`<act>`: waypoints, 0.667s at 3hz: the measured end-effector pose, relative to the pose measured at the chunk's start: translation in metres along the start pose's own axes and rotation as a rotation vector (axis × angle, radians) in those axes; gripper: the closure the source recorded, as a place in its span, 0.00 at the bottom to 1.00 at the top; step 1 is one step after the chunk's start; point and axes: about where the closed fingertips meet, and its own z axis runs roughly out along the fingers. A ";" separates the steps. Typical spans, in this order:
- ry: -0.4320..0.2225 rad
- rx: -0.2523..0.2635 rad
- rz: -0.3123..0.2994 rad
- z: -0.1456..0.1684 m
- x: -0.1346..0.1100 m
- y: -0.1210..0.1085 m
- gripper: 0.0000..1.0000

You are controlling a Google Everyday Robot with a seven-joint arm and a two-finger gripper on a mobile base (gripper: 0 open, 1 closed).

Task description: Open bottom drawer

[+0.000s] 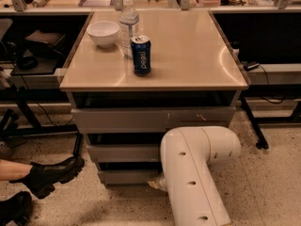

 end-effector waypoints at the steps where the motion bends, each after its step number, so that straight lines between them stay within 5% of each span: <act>1: 0.000 0.000 0.000 0.000 0.000 0.000 0.65; 2: 0.000 0.000 0.000 -0.005 -0.004 0.000 0.89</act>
Offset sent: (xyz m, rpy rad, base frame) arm -0.0099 -0.0049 -0.0061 0.0364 0.0189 0.0270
